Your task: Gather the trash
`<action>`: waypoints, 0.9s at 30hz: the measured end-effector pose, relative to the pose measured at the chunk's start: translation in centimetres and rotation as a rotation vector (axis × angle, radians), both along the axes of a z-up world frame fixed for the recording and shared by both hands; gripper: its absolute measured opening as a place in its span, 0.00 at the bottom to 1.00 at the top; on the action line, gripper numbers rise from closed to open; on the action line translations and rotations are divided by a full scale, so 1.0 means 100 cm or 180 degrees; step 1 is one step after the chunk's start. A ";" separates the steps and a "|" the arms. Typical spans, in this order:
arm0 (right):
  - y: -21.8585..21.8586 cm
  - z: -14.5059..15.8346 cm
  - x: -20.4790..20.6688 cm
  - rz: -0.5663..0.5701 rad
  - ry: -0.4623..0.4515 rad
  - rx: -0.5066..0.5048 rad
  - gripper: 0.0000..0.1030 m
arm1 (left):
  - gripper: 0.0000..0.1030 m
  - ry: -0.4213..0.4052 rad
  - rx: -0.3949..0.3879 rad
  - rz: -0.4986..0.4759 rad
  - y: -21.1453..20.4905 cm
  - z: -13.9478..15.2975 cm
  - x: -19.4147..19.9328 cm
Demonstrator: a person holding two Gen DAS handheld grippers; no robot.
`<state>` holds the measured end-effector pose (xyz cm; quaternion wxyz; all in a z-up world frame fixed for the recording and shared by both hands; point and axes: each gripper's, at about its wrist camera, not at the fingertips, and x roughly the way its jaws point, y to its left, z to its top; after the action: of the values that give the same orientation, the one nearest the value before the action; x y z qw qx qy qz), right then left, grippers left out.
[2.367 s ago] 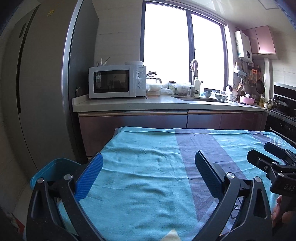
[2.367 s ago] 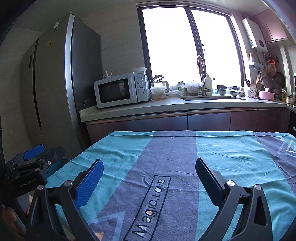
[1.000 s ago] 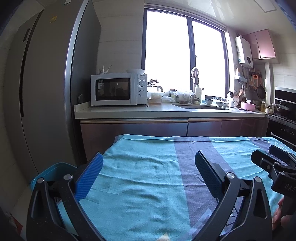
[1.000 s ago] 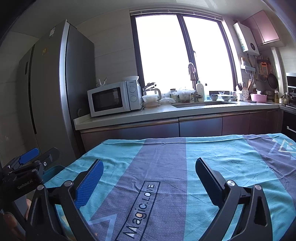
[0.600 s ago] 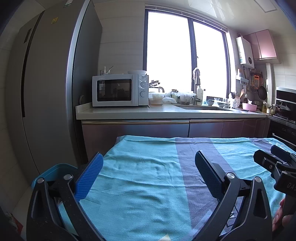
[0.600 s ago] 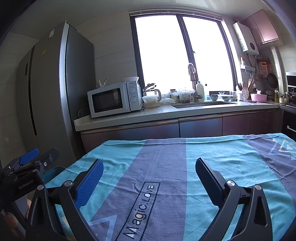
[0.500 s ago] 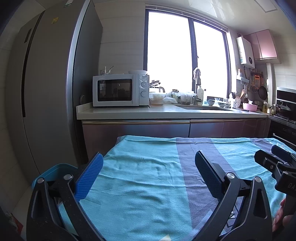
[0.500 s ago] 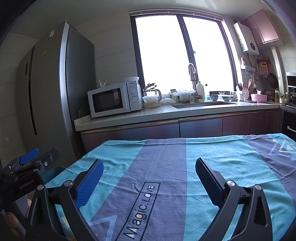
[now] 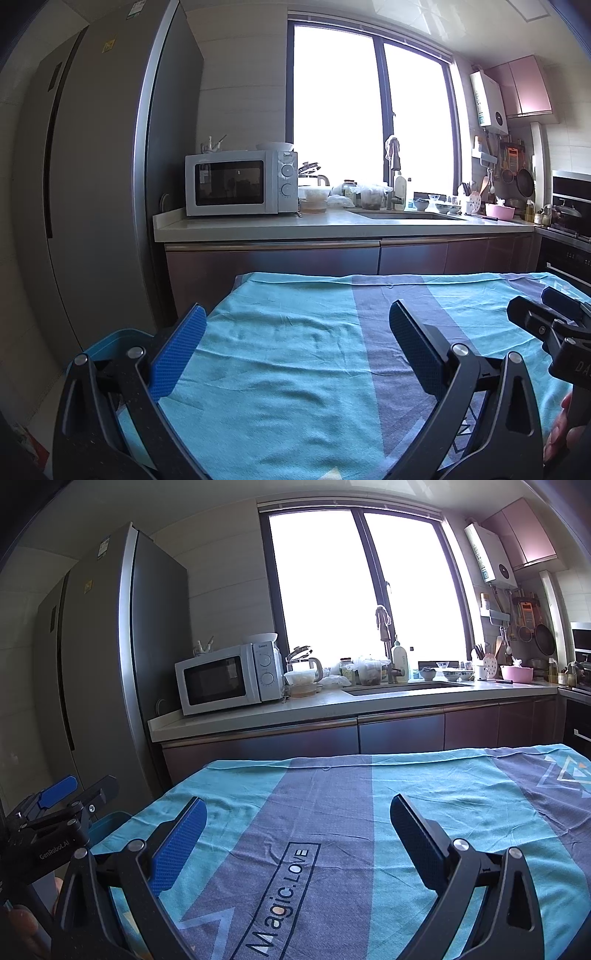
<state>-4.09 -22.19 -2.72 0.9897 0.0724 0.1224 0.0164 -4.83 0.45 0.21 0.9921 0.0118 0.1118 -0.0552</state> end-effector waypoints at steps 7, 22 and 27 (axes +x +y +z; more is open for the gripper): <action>0.001 0.001 -0.003 -0.0013 -0.0002 0.0010 0.93 | 0.95 -0.0002 -0.0007 0.0003 0.001 0.000 0.000; 0.003 0.001 -0.002 -0.0028 0.0010 0.0026 0.93 | 0.95 0.0011 -0.0003 -0.0001 -0.002 -0.001 0.001; 0.003 0.000 -0.002 -0.0028 0.0013 0.0026 0.93 | 0.95 0.0014 -0.0005 0.0001 -0.002 -0.002 0.001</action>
<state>-4.28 -21.89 -2.70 0.9892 0.0770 0.1241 0.0124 -4.69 0.25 0.04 0.9919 0.0109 0.1140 -0.0551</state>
